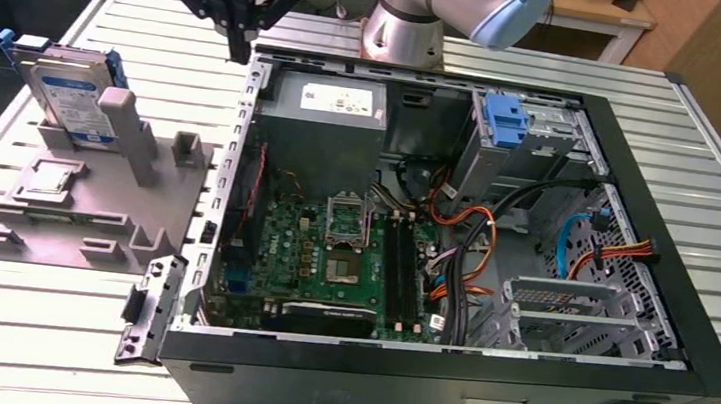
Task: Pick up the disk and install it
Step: 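Reach for the disk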
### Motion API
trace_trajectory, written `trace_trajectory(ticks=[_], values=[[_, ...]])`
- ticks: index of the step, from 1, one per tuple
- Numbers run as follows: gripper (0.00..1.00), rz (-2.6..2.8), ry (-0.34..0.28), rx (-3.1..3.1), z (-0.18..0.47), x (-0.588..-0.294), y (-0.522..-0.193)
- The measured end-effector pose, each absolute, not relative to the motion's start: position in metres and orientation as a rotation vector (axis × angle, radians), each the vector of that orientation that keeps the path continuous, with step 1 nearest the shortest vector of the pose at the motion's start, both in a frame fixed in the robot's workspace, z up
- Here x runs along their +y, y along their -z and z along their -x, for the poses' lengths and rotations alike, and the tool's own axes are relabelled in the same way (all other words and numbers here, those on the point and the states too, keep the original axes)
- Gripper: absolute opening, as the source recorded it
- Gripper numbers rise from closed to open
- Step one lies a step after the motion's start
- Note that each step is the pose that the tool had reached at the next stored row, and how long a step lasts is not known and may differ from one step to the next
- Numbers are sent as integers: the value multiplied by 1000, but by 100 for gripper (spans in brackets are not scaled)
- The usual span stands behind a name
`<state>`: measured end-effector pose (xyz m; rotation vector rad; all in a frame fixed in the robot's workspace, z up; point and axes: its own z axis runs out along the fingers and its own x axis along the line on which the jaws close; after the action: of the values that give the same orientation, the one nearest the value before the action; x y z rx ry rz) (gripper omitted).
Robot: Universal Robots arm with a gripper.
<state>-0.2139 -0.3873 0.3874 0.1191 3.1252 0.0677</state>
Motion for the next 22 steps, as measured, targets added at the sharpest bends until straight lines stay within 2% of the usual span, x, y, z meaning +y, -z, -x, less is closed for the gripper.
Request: trace_trajectory(ticks=[22], values=[[10,-119,-68,3126,240,-386,-387]])
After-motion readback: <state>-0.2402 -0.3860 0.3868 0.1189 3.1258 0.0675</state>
